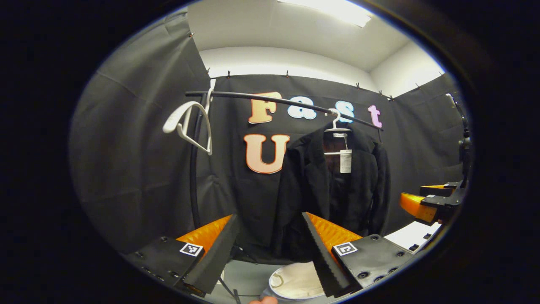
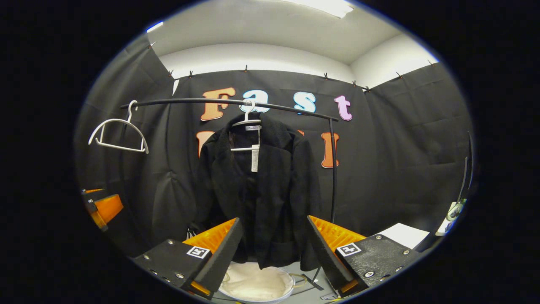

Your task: Grasp the clothes on the hanger with both hands and then place them into the laundry hamper below.

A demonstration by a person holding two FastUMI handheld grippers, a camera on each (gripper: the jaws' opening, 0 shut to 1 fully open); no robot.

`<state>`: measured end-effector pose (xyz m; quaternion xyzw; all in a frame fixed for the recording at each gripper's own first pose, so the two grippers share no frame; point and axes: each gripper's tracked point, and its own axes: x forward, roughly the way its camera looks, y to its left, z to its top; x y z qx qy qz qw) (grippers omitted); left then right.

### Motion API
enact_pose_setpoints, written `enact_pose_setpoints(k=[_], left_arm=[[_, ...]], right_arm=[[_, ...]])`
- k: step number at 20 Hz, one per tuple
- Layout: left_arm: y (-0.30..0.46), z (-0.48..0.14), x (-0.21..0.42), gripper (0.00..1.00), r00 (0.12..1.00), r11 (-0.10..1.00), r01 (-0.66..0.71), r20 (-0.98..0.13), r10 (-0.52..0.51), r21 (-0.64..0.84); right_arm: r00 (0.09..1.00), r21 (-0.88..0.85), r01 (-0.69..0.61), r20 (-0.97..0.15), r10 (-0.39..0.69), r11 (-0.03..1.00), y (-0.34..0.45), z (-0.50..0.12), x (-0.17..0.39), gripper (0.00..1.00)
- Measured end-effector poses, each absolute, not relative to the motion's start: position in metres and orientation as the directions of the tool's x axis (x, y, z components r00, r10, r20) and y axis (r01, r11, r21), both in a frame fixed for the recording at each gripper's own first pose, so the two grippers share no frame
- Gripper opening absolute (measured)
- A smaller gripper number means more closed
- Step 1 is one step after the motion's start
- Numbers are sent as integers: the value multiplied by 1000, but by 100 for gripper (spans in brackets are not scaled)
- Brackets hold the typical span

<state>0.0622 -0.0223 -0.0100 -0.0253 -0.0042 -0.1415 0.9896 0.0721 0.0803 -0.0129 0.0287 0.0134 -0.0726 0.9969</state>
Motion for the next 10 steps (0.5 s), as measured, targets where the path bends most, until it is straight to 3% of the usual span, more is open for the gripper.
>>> enact_pose_setpoints(k=[5, 8, 10], left_arm=[[-52, -17, 109, 100, 952, 951, 306, -7, -307, -49], [-68, -21, 130, 92, 963, 960, 268, -10, -269, -81], [-73, -20, 140, 92, 976, 974, 217, -12, -219, -68]], right_arm=[[979, 71, 203, 8, -204, 977, 74, -14, 151, 93], [978, 97, 202, 38, -207, 974, 65, -13, 210, 93], [975, 132, 217, 26, -222, 967, 57, -23, 254, 93]])
